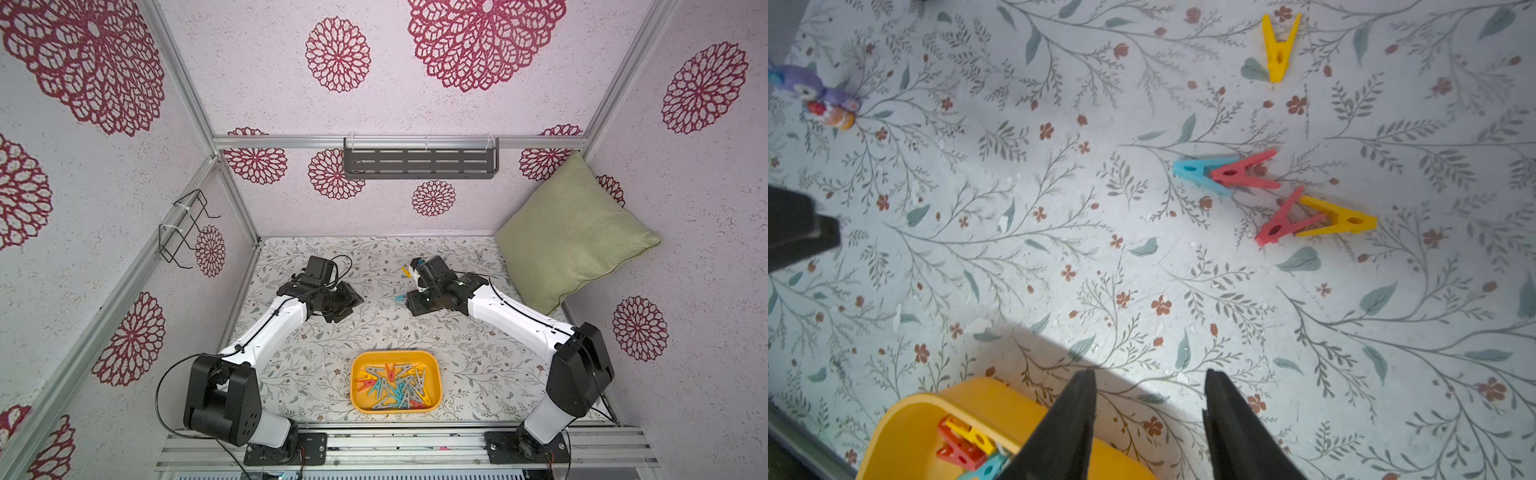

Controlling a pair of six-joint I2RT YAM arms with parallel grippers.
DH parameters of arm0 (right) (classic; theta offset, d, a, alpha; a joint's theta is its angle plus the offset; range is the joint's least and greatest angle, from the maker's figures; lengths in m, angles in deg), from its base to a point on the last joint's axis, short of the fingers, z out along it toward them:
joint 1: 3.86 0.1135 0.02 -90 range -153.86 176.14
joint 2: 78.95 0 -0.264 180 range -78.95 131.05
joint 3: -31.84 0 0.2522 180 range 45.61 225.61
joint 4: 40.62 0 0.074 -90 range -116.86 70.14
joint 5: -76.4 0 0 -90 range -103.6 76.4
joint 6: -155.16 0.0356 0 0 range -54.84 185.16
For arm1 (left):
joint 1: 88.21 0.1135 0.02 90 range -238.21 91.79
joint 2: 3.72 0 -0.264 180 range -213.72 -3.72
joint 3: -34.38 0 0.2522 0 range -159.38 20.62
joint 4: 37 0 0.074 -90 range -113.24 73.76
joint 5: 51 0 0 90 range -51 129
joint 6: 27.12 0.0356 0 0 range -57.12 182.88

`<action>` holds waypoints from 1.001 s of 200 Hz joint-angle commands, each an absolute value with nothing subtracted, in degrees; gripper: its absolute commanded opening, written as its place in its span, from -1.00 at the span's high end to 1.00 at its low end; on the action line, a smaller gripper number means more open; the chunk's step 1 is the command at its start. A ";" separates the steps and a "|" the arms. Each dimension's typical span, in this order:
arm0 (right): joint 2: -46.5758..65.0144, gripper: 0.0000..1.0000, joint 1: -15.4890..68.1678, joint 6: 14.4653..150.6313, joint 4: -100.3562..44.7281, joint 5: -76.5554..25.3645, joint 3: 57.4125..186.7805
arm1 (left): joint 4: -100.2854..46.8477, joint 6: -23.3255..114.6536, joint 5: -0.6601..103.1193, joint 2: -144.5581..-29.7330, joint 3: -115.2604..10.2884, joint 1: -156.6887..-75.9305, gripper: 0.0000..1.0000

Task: Put the clothespins into the storage box
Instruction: Pick up the clothespin from the center of the board.

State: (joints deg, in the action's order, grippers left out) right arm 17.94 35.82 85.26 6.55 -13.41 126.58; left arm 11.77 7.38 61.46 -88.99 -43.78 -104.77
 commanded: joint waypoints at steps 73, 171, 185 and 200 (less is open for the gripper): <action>34.13 -0.06 28.27 85.09 8.70 -15.14 140.56 | 12.30 9.99 63.30 -93.73 -48.54 -104.51 -0.04; 54.48 0.23 24.38 86.05 9.84 -11.79 165.17 | 10.84 8.67 68.06 -96.85 -50.63 -99.30 -0.05; 57.39 0.25 24.35 86.57 9.82 -11.25 168.86 | 11.20 8.74 68.73 -97.68 -51.56 -98.62 -0.05; 60.41 0.27 24.34 87.00 9.51 -11.05 172.55 | 11.62 8.95 69.30 -98.79 -52.51 -98.10 -0.05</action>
State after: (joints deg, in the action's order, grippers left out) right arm 57.47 24.54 85.81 9.12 -13.04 166.68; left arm 11.61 8.62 67.23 -97.25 -50.23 -99.06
